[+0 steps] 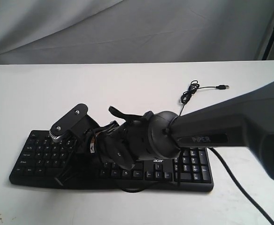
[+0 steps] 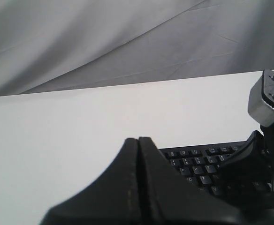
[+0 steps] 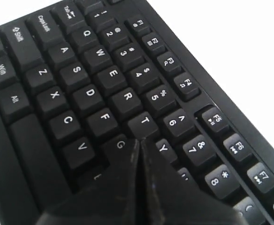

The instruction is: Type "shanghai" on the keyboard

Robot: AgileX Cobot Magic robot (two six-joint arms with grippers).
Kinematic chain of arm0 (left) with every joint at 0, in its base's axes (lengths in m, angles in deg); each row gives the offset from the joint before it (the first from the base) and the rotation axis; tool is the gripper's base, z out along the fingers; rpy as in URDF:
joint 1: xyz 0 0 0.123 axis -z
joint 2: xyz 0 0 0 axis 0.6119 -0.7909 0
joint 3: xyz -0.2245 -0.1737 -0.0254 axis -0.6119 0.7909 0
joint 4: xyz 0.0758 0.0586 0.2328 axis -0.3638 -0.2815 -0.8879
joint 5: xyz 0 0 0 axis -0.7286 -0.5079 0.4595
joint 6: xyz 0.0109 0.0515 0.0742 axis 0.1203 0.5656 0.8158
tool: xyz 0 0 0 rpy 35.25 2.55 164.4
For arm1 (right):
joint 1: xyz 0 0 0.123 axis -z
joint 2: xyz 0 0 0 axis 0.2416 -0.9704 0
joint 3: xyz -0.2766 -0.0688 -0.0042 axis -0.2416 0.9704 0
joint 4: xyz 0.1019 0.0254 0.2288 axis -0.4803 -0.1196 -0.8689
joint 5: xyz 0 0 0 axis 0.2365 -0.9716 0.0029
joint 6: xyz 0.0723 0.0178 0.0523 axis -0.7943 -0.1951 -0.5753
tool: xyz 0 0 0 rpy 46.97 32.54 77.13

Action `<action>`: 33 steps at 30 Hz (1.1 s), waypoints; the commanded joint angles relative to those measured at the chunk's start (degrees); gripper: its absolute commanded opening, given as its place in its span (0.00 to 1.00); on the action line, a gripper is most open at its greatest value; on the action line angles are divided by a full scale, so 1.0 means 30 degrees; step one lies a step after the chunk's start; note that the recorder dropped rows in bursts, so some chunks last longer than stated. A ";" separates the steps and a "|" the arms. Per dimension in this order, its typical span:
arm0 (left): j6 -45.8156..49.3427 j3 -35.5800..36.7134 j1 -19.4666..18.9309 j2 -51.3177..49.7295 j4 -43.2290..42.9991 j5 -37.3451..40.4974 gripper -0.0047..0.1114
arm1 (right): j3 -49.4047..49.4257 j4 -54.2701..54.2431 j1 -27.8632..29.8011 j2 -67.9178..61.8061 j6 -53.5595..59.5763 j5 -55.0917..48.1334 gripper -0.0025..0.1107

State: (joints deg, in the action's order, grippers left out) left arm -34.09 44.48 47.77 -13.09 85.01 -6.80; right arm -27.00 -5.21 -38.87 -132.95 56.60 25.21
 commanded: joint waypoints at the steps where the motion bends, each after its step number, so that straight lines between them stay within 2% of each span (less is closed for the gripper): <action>1: -0.0053 0.0082 0.0107 0.0066 -0.0091 -0.0111 0.04 | 0.0088 -0.0095 0.0125 -0.0058 0.0186 -0.0161 0.02; 7: -0.0053 0.0082 0.0107 0.0066 -0.0091 -0.0111 0.04 | -0.0025 0.0020 0.0125 0.1099 0.0433 -0.0912 0.02; 9: -0.0053 0.0082 0.0107 0.0066 -0.0091 -0.0111 0.04 | -0.0728 0.0326 0.0125 0.1345 0.0433 -0.2342 0.02; 13: -0.0053 0.0082 0.0107 0.0066 -0.0091 -0.0111 0.04 | -0.3661 0.0853 -0.0162 0.0880 0.0474 -0.5278 0.02; 17: -0.0053 0.0082 0.0107 0.0066 -0.0091 -0.0111 0.04 | -0.6517 0.1019 -0.0855 -0.0441 0.0551 -0.6695 0.02; 25: -0.0053 0.0082 0.0107 0.0066 -0.0091 -0.0111 0.04 | -0.9477 0.0769 -0.1559 -0.3098 0.0551 -0.6992 0.02; 33: -0.0053 0.0082 0.0107 0.0066 -0.0091 -0.0111 0.04 | -0.9691 0.0630 -0.1739 -0.3458 0.0551 -0.6808 0.02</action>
State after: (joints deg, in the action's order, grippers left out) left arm -34.09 44.48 47.77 -13.09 85.01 -6.80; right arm -55.60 -3.05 -43.96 -143.69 58.02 4.37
